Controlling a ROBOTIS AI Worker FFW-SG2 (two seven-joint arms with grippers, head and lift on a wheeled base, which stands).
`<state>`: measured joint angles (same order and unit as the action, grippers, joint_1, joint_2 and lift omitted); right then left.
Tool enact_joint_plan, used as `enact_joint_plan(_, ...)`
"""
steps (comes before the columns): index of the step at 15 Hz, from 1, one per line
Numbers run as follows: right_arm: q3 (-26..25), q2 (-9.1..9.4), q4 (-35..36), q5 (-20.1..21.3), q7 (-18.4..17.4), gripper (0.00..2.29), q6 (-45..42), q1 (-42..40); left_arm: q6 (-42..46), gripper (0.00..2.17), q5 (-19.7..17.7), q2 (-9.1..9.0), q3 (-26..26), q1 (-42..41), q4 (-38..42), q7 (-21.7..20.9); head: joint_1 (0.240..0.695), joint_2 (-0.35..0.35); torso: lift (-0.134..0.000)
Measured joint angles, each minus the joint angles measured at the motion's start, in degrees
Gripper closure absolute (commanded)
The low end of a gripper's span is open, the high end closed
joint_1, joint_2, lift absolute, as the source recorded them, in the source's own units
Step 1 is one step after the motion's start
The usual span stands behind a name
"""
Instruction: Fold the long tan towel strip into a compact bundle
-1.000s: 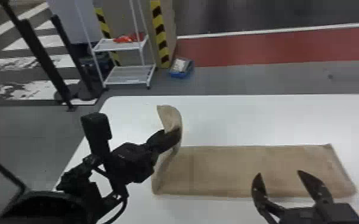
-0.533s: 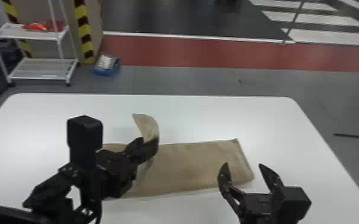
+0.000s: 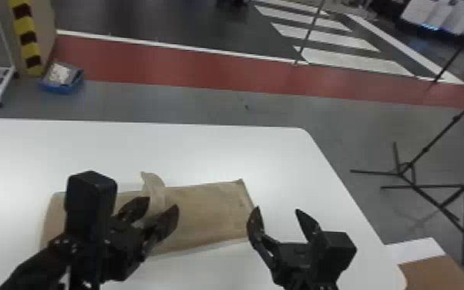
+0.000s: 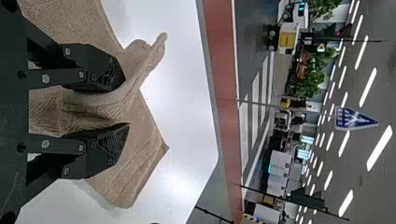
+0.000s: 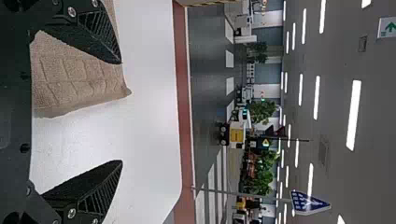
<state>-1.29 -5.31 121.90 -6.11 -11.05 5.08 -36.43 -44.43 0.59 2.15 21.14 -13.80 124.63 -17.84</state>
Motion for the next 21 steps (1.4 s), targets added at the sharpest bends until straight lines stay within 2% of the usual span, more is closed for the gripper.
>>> enact_joint_plan(3,0.03,-0.14,0.00,-0.18,-0.03,0.13,0.75,0.40,-0.01,0.03,0.68,0.15,1.29,-0.20,-0.08,0.14,0.695,-0.350,-0.120)
enact_joint_plan(7,1.04,-0.22,0.00,0.03,0.07,0.13,1.00,0.61,0.00,0.03,0.57,0.50,-0.58,-2.31,2.26,0.27,0.695,-0.350,-0.120)
enact_joint_plan(10,1.53,-0.16,0.21,0.05,0.07,0.13,0.97,0.64,-0.11,0.03,1.45,0.56,0.49,-3.40,4.20,-0.51,0.695,-0.350,-0.120)
enact_joint_plan(13,2.04,-0.02,0.29,0.05,0.09,0.13,0.82,0.56,-0.33,0.03,2.79,0.17,4.86,-2.47,3.80,-0.23,0.695,-0.350,-0.120)
enact_joint_plan(17,2.71,0.04,0.28,0.05,0.23,0.13,0.52,0.57,-0.26,0.03,3.90,-0.43,13.42,1.75,-1.34,1.82,0.695,-0.350,-0.120)
enact_joint_plan(21,2.90,-0.19,0.09,0.04,0.21,0.13,0.30,0.57,-0.18,0.03,4.56,-2.02,16.02,5.24,-6.81,3.12,0.695,-0.350,-0.120)
